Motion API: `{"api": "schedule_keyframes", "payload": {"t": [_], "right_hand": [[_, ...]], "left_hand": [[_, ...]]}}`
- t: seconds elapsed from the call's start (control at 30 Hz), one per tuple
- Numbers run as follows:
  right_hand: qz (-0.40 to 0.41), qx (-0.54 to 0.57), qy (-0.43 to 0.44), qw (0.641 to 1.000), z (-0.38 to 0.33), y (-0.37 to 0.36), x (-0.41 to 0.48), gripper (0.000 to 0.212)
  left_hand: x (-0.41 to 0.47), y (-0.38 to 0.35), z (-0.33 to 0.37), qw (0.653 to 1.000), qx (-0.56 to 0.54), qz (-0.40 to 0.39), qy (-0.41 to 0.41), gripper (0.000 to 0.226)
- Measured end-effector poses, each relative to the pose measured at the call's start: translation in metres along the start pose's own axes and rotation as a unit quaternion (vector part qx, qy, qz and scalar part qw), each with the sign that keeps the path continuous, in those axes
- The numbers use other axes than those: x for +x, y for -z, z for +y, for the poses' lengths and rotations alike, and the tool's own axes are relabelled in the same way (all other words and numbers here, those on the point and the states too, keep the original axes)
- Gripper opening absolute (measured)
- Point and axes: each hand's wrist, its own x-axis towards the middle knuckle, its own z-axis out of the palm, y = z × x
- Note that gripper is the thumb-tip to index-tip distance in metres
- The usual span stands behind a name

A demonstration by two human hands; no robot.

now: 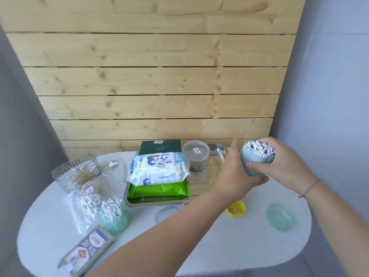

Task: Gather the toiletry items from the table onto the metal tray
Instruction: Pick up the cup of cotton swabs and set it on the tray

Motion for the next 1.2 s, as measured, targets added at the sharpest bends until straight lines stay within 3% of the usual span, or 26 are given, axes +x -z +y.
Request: {"api": "schedule_keyframes", "payload": {"t": [0.17,0.4,0.57,0.67,0.87,1.0,1.1,1.2], "right_hand": [[-0.092,0.044,0.056,0.993,-0.085,-0.027,-0.024,0.047],[-0.194,0.008,0.106,0.975,-0.161,-0.096,-0.042,0.058],[-0.234,0.11,0.089,0.962,-0.191,-0.141,-0.019,0.058],[-0.232,-0.001,0.132,0.964,-0.194,-0.183,0.015,0.04],[-0.328,-0.24,0.203,0.891,-0.196,-0.269,0.05,0.085],[-0.35,-0.27,0.201,0.874,-0.189,-0.299,0.064,0.088],[-0.327,-0.242,0.213,0.888,-0.183,-0.306,0.068,0.069],[-0.295,-0.212,0.211,0.908,-0.187,-0.296,0.066,0.052]], "left_hand": [[-0.051,0.082,0.015,0.997,0.044,0.059,-0.027,0.059],[-0.121,0.175,-0.004,0.99,0.068,0.127,0.007,0.051],[-0.16,0.223,-0.022,0.979,0.056,0.196,0.029,0.047],[-0.178,0.253,-0.039,0.967,0.048,0.244,0.055,0.044],[-0.181,0.293,-0.076,0.956,0.019,0.278,0.095,0.058],[-0.175,0.308,-0.102,0.954,-0.016,0.274,0.118,0.067],[-0.172,0.311,-0.115,0.955,-0.059,0.261,0.124,0.077],[-0.173,0.31,-0.117,0.956,-0.088,0.257,0.109,0.059]]}}
